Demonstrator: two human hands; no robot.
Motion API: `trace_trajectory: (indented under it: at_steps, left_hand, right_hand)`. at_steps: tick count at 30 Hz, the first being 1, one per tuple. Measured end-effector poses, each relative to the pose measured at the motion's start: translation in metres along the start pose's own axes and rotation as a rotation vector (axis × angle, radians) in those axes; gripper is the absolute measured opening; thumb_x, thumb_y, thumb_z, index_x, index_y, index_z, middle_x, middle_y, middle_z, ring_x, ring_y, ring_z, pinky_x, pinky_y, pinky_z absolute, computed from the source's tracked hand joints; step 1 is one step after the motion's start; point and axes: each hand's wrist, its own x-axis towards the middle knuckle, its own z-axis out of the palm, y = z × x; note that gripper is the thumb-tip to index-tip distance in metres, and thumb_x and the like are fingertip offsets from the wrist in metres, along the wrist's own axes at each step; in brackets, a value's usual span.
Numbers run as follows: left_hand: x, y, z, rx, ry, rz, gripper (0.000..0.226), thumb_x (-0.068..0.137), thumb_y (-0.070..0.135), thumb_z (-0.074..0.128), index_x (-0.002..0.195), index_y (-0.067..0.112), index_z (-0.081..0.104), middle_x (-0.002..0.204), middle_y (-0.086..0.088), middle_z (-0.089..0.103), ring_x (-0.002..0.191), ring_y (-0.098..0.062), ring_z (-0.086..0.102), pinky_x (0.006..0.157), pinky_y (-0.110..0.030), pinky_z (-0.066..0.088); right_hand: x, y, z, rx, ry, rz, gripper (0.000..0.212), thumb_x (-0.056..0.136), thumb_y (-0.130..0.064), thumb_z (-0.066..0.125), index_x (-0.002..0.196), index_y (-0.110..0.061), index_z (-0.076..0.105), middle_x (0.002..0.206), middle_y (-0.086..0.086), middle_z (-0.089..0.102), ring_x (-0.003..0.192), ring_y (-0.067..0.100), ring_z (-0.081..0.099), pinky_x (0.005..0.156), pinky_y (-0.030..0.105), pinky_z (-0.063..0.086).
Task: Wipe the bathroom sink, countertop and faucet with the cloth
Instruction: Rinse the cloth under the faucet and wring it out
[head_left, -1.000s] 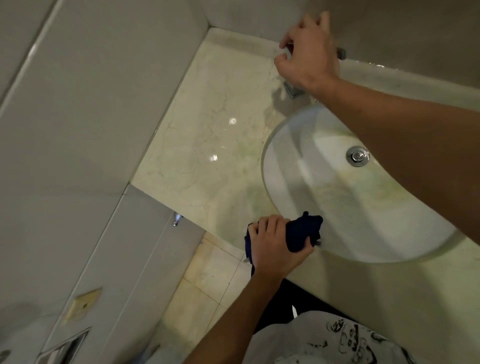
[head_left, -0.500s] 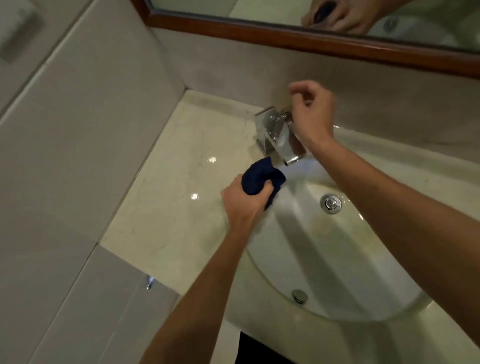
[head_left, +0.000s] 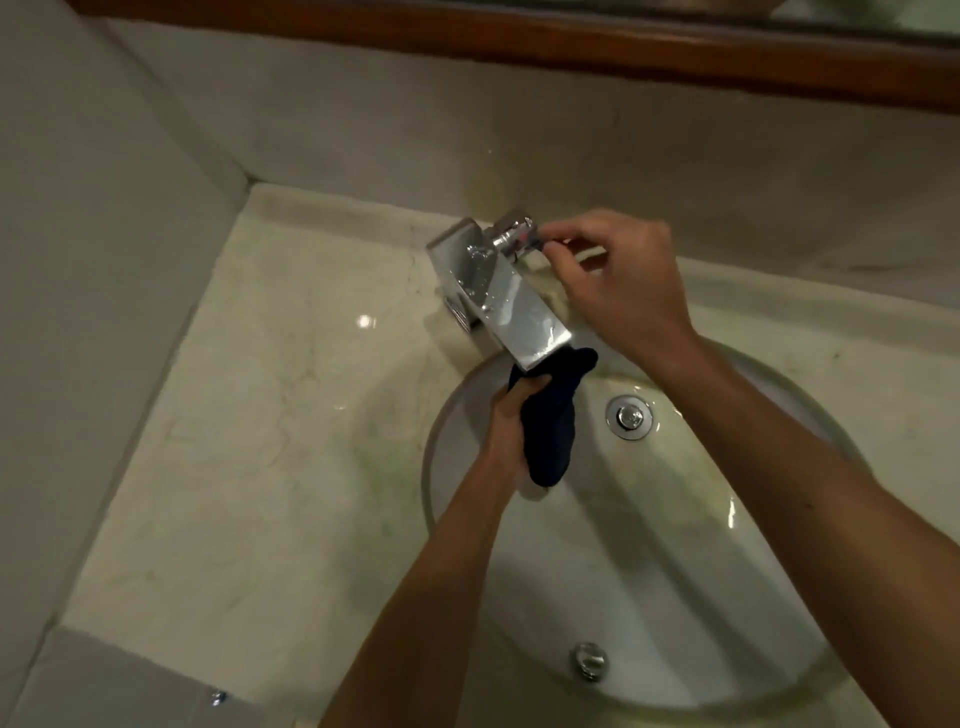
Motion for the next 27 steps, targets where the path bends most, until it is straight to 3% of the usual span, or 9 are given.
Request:
trace_trajectory:
  at_steps: [2, 5, 10, 13, 15, 18, 20, 23, 27]
  left_hand:
    - [0.012, 0.006, 0.011, -0.047, 0.111, -0.075, 0.077, 0.074, 0.041, 0.078, 0.136, 0.000, 0.058, 0.080, -0.004, 0.067, 0.074, -0.018, 0.065, 0.072, -0.033, 0.055]
    - [0.015, 0.005, 0.015, -0.056, 0.274, -0.007, 0.032, 0.076, 0.028, 0.066, 0.104, 0.012, 0.066, 0.095, -0.007, 0.070, 0.089, -0.023, 0.067, 0.094, -0.046, 0.053]
    - [0.017, -0.005, 0.008, -0.059, 0.298, 0.032, 0.040, 0.063, 0.038, 0.067, 0.093, 0.011, 0.064, 0.084, -0.005, 0.064, 0.079, -0.018, 0.063, 0.078, -0.033, 0.050]
    - [0.016, -0.006, 0.009, -0.083, 0.286, 0.037, 0.037, 0.070, 0.044, 0.069, 0.087, 0.012, 0.063, 0.068, 0.001, 0.066, 0.067, -0.011, 0.062, 0.070, -0.026, 0.048]
    - [0.014, -0.007, 0.013, -0.080, 0.329, 0.022, 0.031, 0.096, 0.037, 0.054, 0.088, 0.008, 0.061, 0.072, -0.003, 0.067, 0.071, -0.012, 0.063, 0.072, -0.024, 0.050]
    - [0.006, -0.008, 0.022, 0.102, 0.412, 0.101, 0.059, 0.068, 0.051, 0.073, 0.108, 0.008, 0.069, 0.095, -0.007, 0.072, 0.086, -0.017, 0.069, 0.086, -0.034, 0.056]
    - [-0.003, -0.009, 0.026, 0.303, 0.446, 0.290, 0.060, 0.073, 0.051, 0.074, 0.121, 0.016, 0.066, 0.100, 0.006, 0.073, 0.091, -0.009, 0.072, 0.088, -0.032, 0.058]
    - [-0.013, -0.012, 0.021, 0.557, 0.319, 0.419, 0.076, 0.077, 0.058, 0.069, 0.137, 0.013, 0.056, 0.122, 0.002, 0.069, 0.114, -0.010, 0.068, 0.097, -0.031, 0.057]
    - [-0.015, -0.016, 0.002, 0.660, 0.203, 0.415, 0.097, 0.058, 0.066, 0.088, 0.135, 0.017, 0.057, 0.125, 0.002, 0.071, 0.120, -0.012, 0.067, 0.101, -0.034, 0.056]
  right_hand:
    - [0.002, 0.004, 0.005, 0.030, 0.036, 0.014, 0.018, 0.094, -0.015, 0.066, 0.104, -0.018, 0.080, 0.096, -0.010, 0.077, 0.083, 0.002, 0.071, 0.075, 0.013, 0.055]
    - [0.007, 0.013, 0.009, 0.088, 0.066, 0.051, 0.017, 0.094, -0.018, 0.066, 0.107, -0.016, 0.077, 0.092, -0.014, 0.073, 0.083, 0.001, 0.071, 0.078, 0.017, 0.057]
    - [-0.035, 0.037, 0.004, 0.295, 0.305, 0.218, 0.015, 0.095, -0.036, 0.069, 0.100, -0.023, 0.072, 0.091, -0.009, 0.074, 0.085, 0.010, 0.072, 0.077, 0.029, 0.060]
    - [-0.093, 0.052, 0.022, 0.291, 0.271, 0.323, 0.024, 0.096, -0.044, 0.063, 0.102, -0.021, 0.070, 0.096, -0.010, 0.070, 0.089, 0.003, 0.066, 0.078, 0.019, 0.053]
    - [-0.119, 0.061, 0.045, 0.306, 0.145, 0.437, 0.038, 0.099, -0.050, 0.053, 0.104, -0.014, 0.067, 0.098, -0.001, 0.067, 0.090, 0.007, 0.063, 0.079, 0.023, 0.051]
    - [-0.121, 0.062, 0.067, 0.505, 0.129, 0.673, 0.058, 0.106, -0.050, 0.043, 0.094, 0.003, 0.063, 0.086, 0.018, 0.066, 0.078, 0.013, 0.061, 0.073, 0.031, 0.050]
    - [-0.116, 0.062, 0.072, 0.612, 0.171, 0.750, 0.065, 0.106, -0.052, 0.041, 0.092, 0.006, 0.065, 0.081, 0.018, 0.069, 0.075, 0.015, 0.062, 0.069, 0.031, 0.052]
    - [-0.116, 0.063, 0.071, 0.591, 0.152, 0.692, 0.080, 0.096, -0.071, 0.045, 0.086, 0.007, 0.064, 0.077, 0.022, 0.066, 0.069, 0.020, 0.060, 0.066, 0.035, 0.050]
    - [-0.114, 0.065, 0.063, 0.547, -0.021, 0.642, 0.063, 0.093, -0.059, 0.052, 0.069, -0.003, 0.065, 0.061, 0.004, 0.063, 0.057, 0.010, 0.058, 0.058, 0.026, 0.048]
